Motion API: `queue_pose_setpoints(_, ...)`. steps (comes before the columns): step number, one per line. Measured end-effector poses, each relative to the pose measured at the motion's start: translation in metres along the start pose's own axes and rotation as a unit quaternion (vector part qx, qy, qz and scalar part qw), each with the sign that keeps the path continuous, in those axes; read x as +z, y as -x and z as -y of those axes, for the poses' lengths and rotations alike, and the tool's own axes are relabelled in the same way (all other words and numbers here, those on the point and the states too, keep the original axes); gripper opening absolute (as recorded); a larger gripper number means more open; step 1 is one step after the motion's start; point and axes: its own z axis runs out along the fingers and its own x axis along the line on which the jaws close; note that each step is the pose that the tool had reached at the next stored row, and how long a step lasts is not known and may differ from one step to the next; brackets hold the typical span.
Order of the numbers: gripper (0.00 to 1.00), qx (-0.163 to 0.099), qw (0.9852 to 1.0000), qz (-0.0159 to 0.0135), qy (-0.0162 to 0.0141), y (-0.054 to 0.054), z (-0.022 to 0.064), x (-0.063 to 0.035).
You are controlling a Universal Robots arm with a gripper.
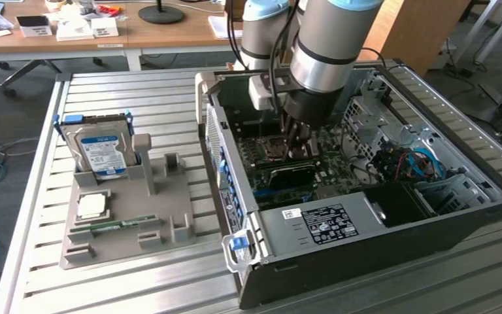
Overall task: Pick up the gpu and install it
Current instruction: 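Press down on the gpu until it lock into place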
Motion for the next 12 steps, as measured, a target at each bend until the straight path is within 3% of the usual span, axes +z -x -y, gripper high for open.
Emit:
queue_pose_setpoints(5,0.11,0.000,1.0000,0.0029,0.0001,-0.0005,0.0000,0.0048)
queue_pose_setpoints(12,0.11,0.000,1.0000,0.0035,0.0001,0.0013,0.0000,0.0076)
